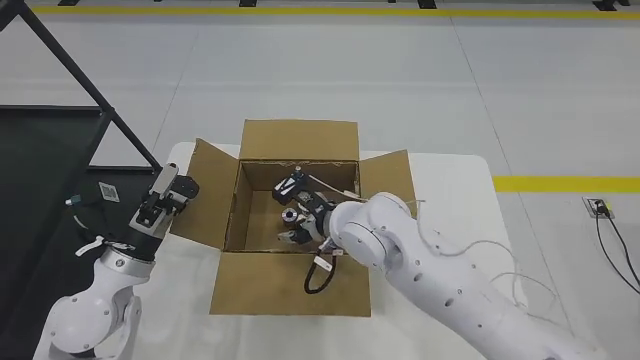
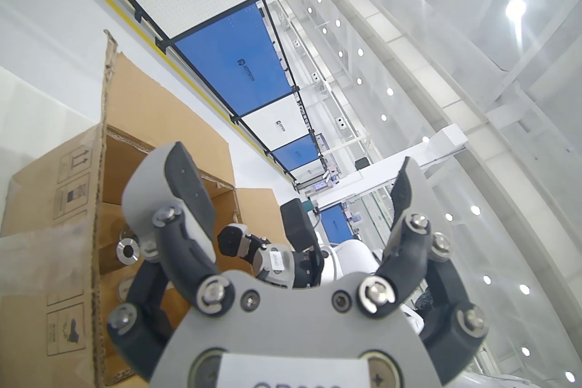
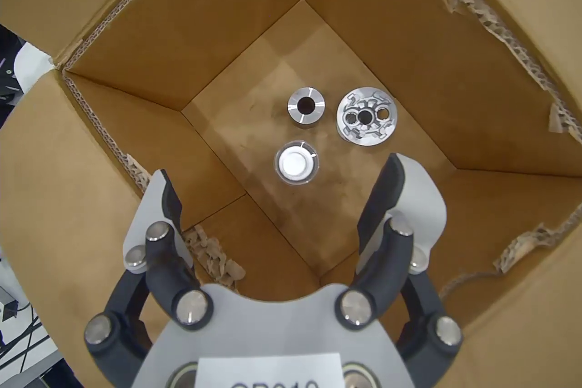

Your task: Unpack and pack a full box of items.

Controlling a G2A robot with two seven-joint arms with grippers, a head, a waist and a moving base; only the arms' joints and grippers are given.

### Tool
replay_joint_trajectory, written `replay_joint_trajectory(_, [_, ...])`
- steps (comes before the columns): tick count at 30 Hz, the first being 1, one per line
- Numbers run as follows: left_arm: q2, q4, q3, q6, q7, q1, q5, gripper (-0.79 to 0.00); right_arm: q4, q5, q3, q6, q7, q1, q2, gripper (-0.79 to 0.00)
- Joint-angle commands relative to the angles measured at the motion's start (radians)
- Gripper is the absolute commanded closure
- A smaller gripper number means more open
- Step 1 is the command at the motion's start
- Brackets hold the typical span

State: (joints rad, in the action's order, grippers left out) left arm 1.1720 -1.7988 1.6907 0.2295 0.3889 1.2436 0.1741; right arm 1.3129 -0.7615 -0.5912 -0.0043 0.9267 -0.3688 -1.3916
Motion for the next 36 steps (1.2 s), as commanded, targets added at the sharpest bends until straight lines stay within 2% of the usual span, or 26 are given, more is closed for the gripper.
replay_joint_trajectory(1, [0.0,0.0,0.0,0.0,0.0,0.0,0.0,-0.785,-0.043,-0.003,0.02,0.002,-0.003,0.016,-0.015,-0.785])
replay_joint_trajectory(9, [0.0,0.0,0.0,0.0,0.0,0.0,0.0,-0.785,-0.156,-0.023,0.058,0.023,-0.022,0.044,-0.061,-0.785])
replay_joint_trajectory(11, [0.0,0.0,0.0,0.0,0.0,0.0,0.0,-0.785,-0.175,-0.03,0.063,0.026,-0.019,0.047,-0.07,-0.714])
replay_joint_trajectory(17, [0.0,0.0,0.0,0.0,0.0,0.0,0.0,-0.785,-0.224,-0.044,0.071,0.037,-0.011,0.053,-0.093,-0.603])
replay_joint_trajectory(28, [0.0,0.0,0.0,0.0,0.0,0.0,0.0,-0.785,-0.289,-0.049,0.068,-0.006,-0.003,0.058,-0.125,-0.594])
replay_joint_trajectory(30, [0.0,0.0,0.0,0.0,0.0,0.0,0.0,-0.785,-0.299,-0.05,0.065,-0.011,-0.004,0.057,-0.129,-0.545])
replay_joint_trajectory(32, [0.0,0.0,0.0,0.0,0.0,0.0,0.0,-0.785,-0.307,-0.053,0.063,-0.017,-0.003,0.057,-0.134,-0.366])
replay_joint_trajectory(34, [0.0,0.0,0.0,0.0,0.0,0.0,0.0,-0.785,-0.314,-0.056,0.061,-0.019,-0.003,0.057,-0.138,-0.317])
replay_joint_trajectory(35, [0.0,0.0,0.0,0.0,0.0,0.0,0.0,-0.785,-0.316,-0.059,0.06,-0.024,-0.003,0.057,-0.14,-0.231])
replay_joint_trajectory(36, [0.0,0.0,0.0,0.0,0.0,0.0,0.0,-0.785,-0.317,-0.063,0.059,-0.03,-0.003,0.057,-0.141,-0.179])
